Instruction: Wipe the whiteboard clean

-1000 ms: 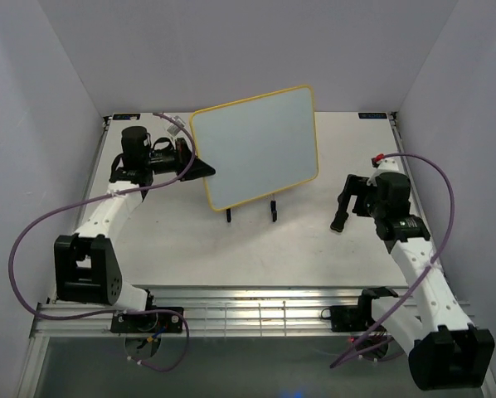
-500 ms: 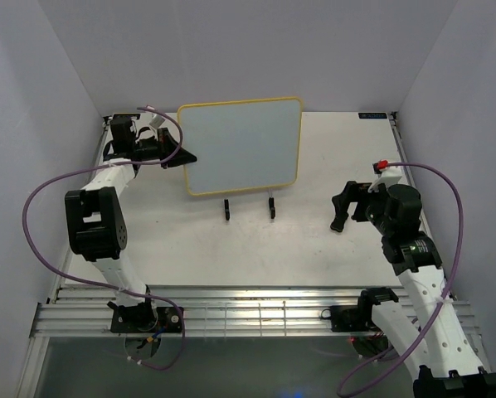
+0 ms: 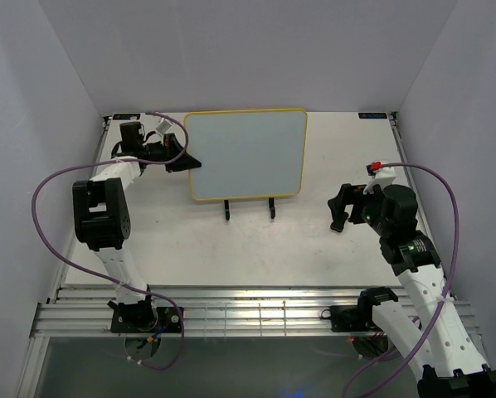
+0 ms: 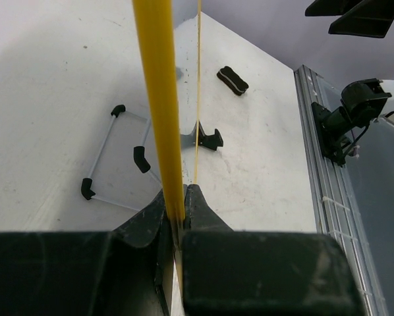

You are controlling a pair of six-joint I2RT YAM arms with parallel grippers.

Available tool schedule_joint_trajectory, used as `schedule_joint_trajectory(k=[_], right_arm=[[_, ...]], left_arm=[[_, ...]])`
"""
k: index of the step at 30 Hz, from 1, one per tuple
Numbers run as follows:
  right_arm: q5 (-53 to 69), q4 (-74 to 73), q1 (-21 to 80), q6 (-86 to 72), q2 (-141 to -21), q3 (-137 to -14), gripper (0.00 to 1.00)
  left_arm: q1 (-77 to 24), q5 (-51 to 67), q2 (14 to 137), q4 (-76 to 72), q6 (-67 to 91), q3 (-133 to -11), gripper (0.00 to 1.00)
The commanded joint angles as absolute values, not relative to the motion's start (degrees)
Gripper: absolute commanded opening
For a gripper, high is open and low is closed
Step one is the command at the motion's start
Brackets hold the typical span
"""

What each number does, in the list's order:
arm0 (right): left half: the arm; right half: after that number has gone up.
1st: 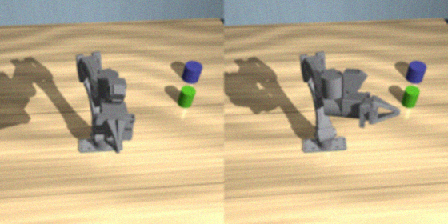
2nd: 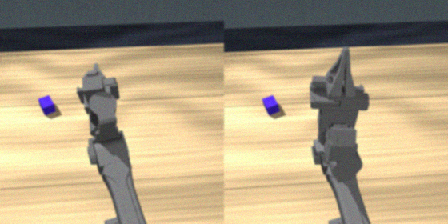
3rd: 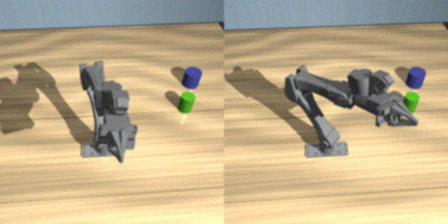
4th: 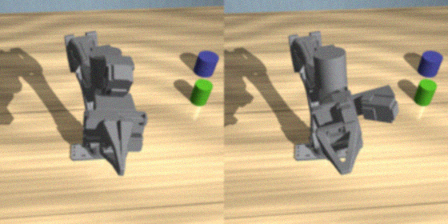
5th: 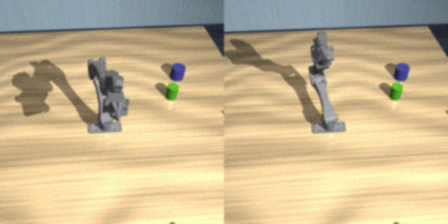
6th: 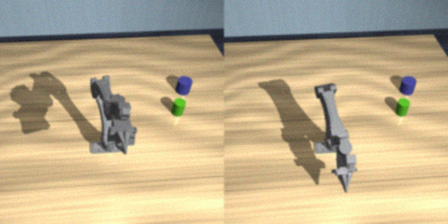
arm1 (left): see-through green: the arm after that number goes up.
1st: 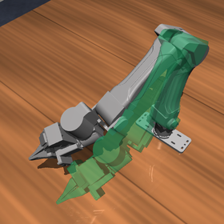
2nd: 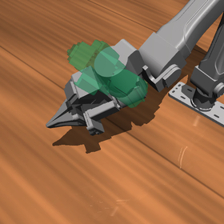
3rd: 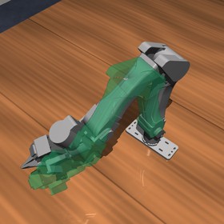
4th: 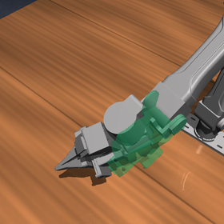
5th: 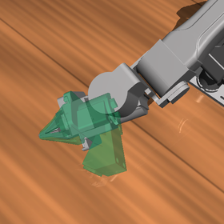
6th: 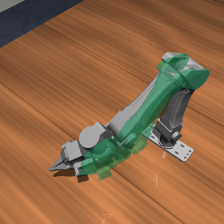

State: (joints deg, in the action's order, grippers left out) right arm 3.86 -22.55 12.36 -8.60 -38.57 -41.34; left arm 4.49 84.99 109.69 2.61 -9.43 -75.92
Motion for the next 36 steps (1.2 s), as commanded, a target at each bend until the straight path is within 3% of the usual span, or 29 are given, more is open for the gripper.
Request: schedule_joint_trajectory(k=[1, 36], right_arm=[[4.39, -21.09, 12.66, -8.17, -38.58, -40.43, 0.90], [5.89, -19.77, 12.74, -7.47, -41.13, -38.32, 0.90]], left_arm=[[3.52, 99.50, 111.35, -1.14, -12.75, -77.87, 0.00], [3.69, 105.38, 107.76, -7.29, -7.56, -74.36, 0.00]])
